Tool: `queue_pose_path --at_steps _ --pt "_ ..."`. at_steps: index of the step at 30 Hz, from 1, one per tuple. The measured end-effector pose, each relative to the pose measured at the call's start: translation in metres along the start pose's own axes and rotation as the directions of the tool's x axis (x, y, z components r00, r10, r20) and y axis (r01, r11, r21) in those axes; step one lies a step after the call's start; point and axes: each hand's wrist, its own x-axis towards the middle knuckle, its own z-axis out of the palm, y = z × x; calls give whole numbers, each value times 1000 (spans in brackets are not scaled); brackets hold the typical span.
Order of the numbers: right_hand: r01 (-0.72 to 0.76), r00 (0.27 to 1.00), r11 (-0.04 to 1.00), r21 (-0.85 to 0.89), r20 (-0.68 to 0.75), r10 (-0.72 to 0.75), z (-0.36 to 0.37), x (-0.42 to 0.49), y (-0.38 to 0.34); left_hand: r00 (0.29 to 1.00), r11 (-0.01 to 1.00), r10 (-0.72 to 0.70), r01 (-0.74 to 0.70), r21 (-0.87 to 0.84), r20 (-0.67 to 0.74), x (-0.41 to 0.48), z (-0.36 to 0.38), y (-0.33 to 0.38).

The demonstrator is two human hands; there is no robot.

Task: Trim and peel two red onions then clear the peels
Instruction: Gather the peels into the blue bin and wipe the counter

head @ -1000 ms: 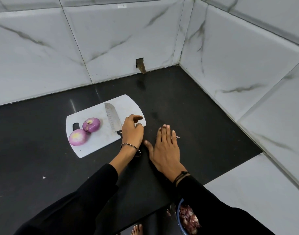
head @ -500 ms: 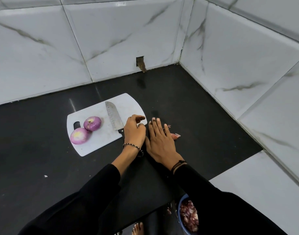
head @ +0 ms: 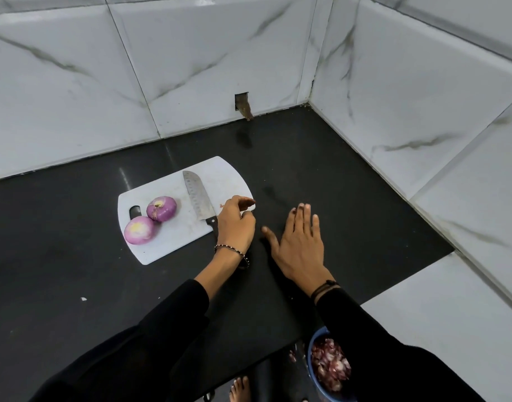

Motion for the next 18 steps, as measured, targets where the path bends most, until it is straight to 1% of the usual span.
queue_pose_path --at_steps 2,4,6,9,11,13,15,16,18 --pt "21 999 997 77 -42 -18 -5 3 12 1000 1000 -2 2 6 3 -2 2 1" --pt "61 998 981 184 -20 -58 -10 10 26 1000 1000 2 -2 17 7 -4 3 2" --pt "154 987 955 253 9 -162 -15 15 38 1000 1000 0 -1 22 18 -6 2 2" --pt "282 953 906 315 15 -301 -22 11 52 1000 1000 -1 1 23 24 -7 -1 0" --pt "335 933 886 321 19 -360 -22 0 58 1000 1000 -9 9 17 26 -10 -1 -1" --pt "375 911 873 312 52 -410 -18 -11 60 1000 1000 -19 19 2 25 -13 0 -2" --pt "361 903 868 340 104 -416 -18 -22 61 999 1000 -18 18 1 40 -16 2 0" --pt "357 904 867 348 105 -414 -19 -27 62 999 1000 -11 11 3 52 -17 4 1" --pt "423 892 854 304 27 -452 -19 -38 63 998 1000 9 -9 2 69 -19 8 3"
